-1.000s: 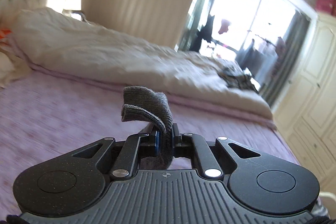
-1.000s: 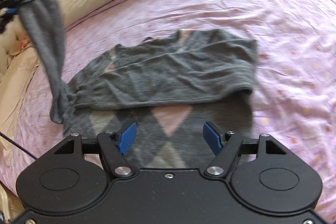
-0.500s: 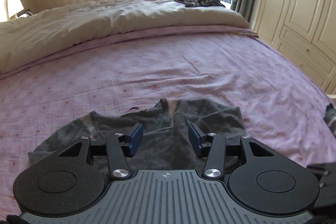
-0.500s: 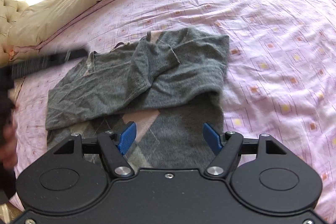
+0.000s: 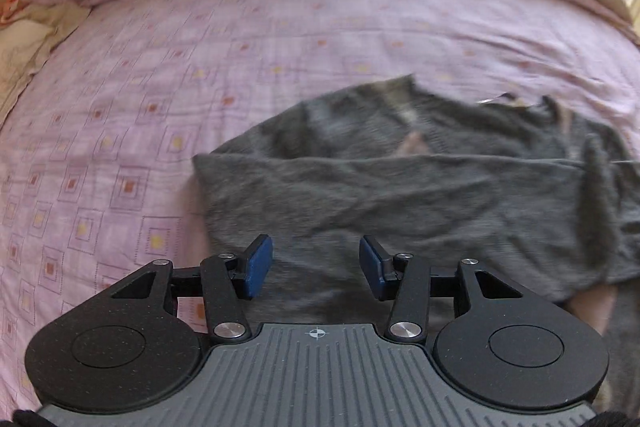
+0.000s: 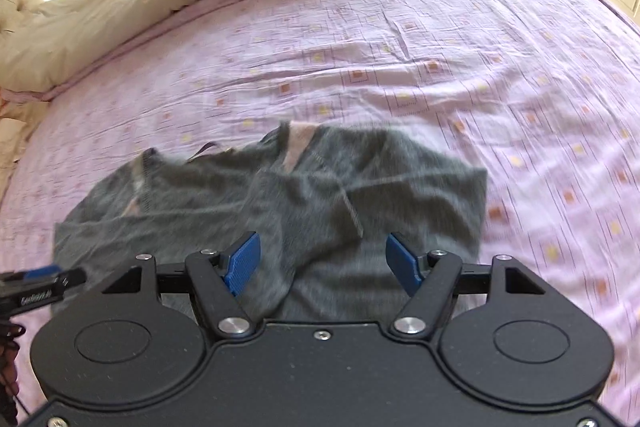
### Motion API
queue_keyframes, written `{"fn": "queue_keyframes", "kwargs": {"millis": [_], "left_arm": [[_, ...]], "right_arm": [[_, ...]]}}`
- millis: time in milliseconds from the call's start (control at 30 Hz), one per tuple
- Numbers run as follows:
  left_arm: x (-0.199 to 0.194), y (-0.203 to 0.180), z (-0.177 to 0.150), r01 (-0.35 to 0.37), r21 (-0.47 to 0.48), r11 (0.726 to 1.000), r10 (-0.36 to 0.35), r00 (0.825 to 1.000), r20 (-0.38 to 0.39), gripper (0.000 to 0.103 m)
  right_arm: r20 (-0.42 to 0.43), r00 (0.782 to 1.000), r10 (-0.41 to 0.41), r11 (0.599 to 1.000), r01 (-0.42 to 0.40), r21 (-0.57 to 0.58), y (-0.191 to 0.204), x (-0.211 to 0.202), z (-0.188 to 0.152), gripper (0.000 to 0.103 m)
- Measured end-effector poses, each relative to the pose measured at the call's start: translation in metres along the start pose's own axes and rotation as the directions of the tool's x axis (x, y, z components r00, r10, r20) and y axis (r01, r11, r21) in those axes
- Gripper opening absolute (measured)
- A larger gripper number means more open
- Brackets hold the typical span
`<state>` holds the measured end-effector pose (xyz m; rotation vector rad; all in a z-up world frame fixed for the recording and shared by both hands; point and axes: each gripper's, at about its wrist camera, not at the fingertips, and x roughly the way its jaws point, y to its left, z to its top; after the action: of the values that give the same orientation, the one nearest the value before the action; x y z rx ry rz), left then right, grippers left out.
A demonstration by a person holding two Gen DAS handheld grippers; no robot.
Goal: Fold small clothes
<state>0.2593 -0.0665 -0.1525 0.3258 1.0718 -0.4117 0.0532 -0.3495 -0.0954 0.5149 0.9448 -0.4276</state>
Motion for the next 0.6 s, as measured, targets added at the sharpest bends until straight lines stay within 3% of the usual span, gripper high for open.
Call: {"fn": "queue_keyframes", "kwargs": {"millis": [67, 200, 267, 333, 433, 500, 600], "left_arm": [[0.014, 0.009, -0.001, -0.026, -0.016, 1.0, 0.025, 0.999, -0.04, 0.049], [0.023, 0.031, -0.008, -0.023, -0.149, 0.989, 0.016, 0.999, -0.047, 0.082], [0.026, 0.042, -0.012, 0.003, -0.236, 0.972, -0.016, 0.999, -0.052, 0.088], [0.025, 0.044, -0.015, 0.004, -0.237, 0.971, -0.016, 0.999, -0.045, 0.092], [0.024, 0.044, -0.016, -0.002, -0.232, 0.973, -0.008, 0.999, -0.043, 0.094], [0.022, 0.045, -0.017, 0.002, -0.231, 0.973, -0.012, 0.999, -0.041, 0.095], [0.02, 0.044, -0.019, 0.005, -0.224, 0.974, -0.014, 0.999, -0.036, 0.096]], "right_arm": [[-0.018, 1.0, -0.012, 1.0, 0.011, -0.02, -0.001, 0.013, 0.008, 0.069], [-0.056, 0.998, -0.035, 0.998, 0.032, -0.055, -0.003, 0.037, 0.019, 0.067], [-0.076, 0.996, -0.045, 0.997, 0.04, -0.063, -0.004, 0.046, 0.022, 0.067], [-0.094, 0.994, -0.056, 0.996, 0.048, -0.077, -0.002, 0.054, 0.023, 0.063], [-0.114, 0.992, -0.05, 0.994, 0.038, -0.101, 0.003, 0.06, 0.023, 0.048], [-0.107, 0.993, -0.039, 0.993, 0.027, -0.116, 0.008, 0.057, 0.023, 0.013], [-0.081, 0.997, -0.016, 0.992, 0.005, -0.126, 0.014, 0.043, 0.022, 0.012]]}}
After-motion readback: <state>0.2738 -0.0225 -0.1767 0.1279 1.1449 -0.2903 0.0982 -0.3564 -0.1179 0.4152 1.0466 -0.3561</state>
